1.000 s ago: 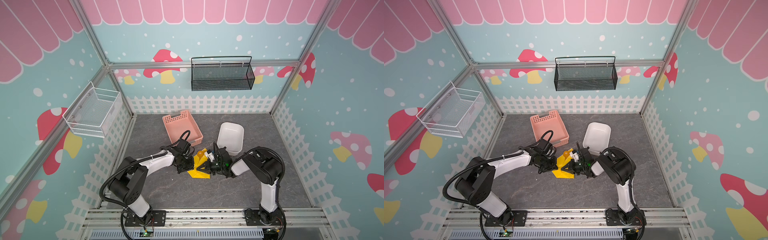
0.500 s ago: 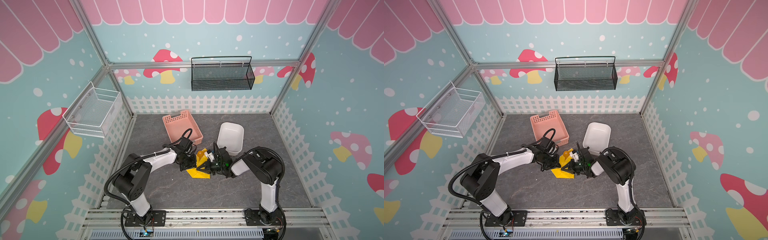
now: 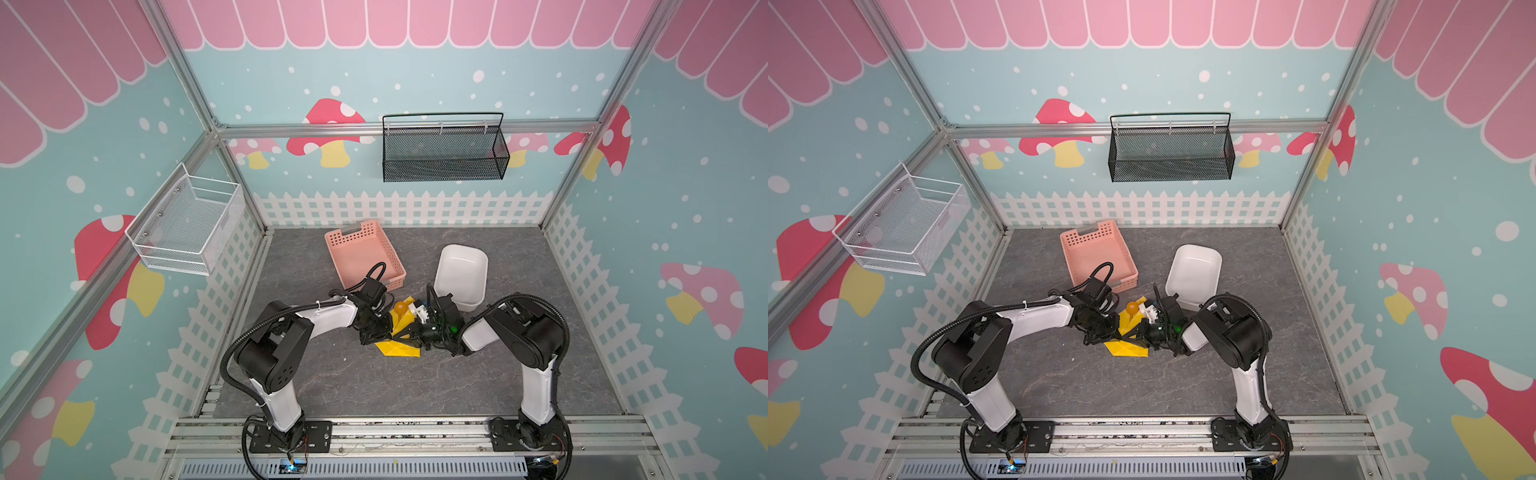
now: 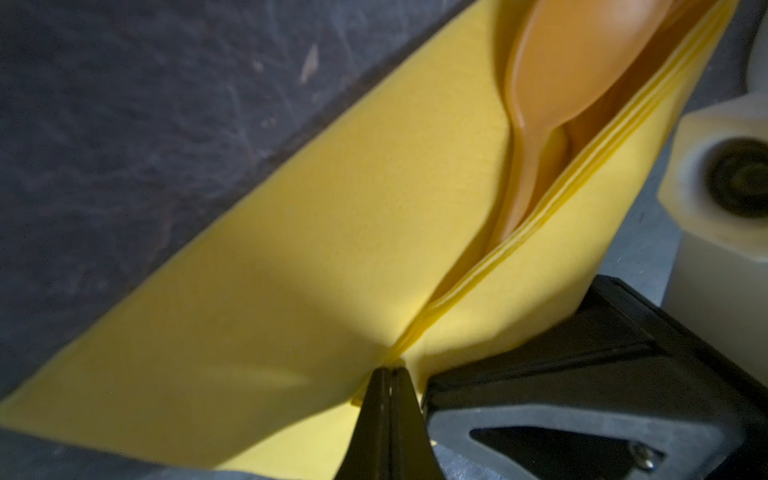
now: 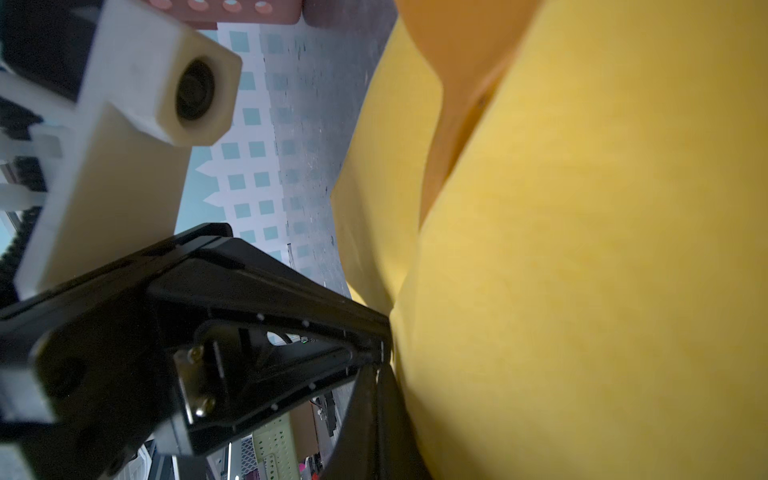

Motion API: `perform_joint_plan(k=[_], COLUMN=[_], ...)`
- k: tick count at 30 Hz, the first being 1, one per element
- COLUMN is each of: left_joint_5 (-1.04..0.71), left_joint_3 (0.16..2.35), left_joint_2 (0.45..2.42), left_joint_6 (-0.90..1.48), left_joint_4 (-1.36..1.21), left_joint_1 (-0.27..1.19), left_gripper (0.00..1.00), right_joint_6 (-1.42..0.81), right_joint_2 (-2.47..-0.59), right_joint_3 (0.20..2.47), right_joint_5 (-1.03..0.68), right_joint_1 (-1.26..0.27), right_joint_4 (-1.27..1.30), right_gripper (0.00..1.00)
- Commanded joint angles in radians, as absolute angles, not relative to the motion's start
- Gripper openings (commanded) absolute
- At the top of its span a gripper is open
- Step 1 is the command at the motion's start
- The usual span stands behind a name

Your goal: Place the utensils on the paper napkin and roll it up

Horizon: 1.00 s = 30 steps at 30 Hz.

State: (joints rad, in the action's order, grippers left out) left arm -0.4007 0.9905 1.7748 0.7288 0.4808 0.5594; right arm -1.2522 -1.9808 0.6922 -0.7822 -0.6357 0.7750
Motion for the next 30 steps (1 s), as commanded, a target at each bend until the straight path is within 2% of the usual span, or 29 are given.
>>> perform_joint_plan(k=[1,8,11,17,30], left_joint_5=[-0.383,-0.381,-0.380,-0.379,-0.375], left_joint_3=[0.957,0.952,0.954,0.953,0.951], left_joint_2=[1.795,1.795,1.793,1.790,1.792], left_joint_6=[0.718,0.713,0.715,0.714,0.712], left_joint_4=[0.486,0.489,0.489,0.489,0.490], left_joint_1=[0.564,0.564,0.564,0.564,0.564], left_gripper=[0.01,0.01,0.01,0.01,0.01], right_joint_6=[-1.214,-1.185,-1.181,-1.160,-1.135], right_joint_2=[-1.931,-1.763,-1.734,-1.659,-1.646], right_joint_3=[0.711,0.639,0.624,0.519,0.457], right_joint_5=[-0.770,-0.699,-0.736,-0.753,-0.767], right_joint_1=[-0.636,-0.608,-0.584,-0.567,-0.566], right_joint_4=[0.714,0.653,0.566,0.559,0.530], right_gripper=[0.04,0.04,0.04,0.02,0.01])
